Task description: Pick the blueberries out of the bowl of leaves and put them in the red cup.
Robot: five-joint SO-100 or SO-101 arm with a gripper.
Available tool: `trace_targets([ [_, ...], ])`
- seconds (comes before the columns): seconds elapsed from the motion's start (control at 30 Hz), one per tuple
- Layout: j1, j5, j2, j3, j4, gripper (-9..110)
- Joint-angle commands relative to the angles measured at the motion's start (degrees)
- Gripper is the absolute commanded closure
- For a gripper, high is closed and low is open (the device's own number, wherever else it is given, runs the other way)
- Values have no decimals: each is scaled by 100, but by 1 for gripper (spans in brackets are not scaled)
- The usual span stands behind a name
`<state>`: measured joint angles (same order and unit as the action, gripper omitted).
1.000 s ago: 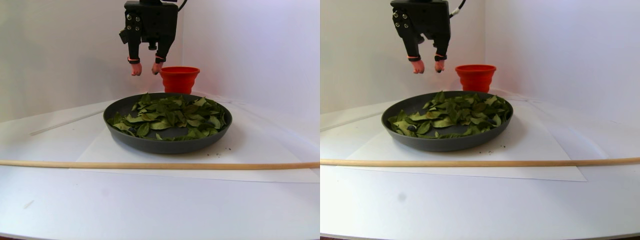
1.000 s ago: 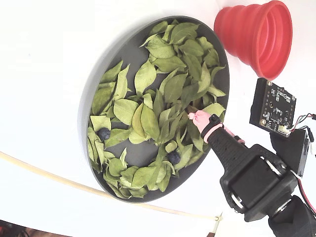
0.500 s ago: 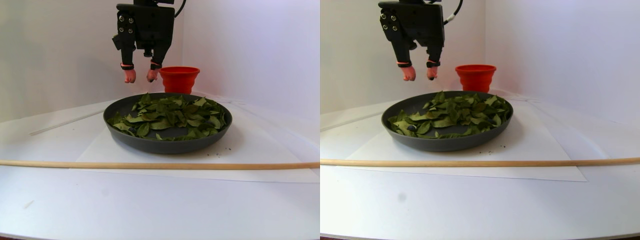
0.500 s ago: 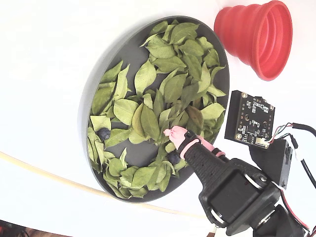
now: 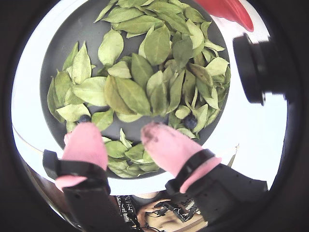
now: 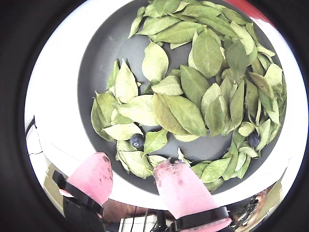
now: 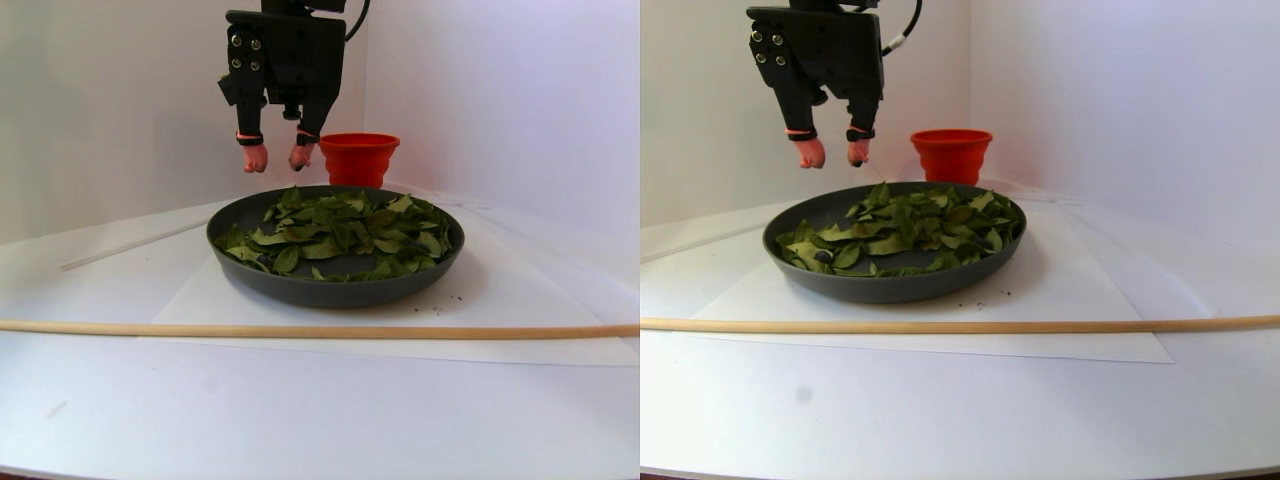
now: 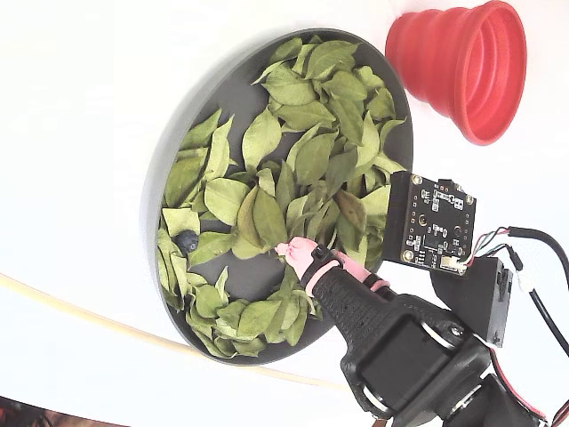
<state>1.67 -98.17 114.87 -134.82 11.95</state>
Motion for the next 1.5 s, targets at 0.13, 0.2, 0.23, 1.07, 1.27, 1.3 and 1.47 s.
trace_targets([
  [0.13,79,26,-70,-53,-158,85],
  [0.2,97,44,-123,-70,-185,85],
  [0.23,97,53,-141,-97,-193,85],
  [1.07,185,149,-861,-237,-782,86],
  [1.27,229,202,-1055,-246,-958,86],
  [1.3,229,202,-1072,-246,-967,86],
  [1.47,246,211,-1239,-237,-1090,86],
])
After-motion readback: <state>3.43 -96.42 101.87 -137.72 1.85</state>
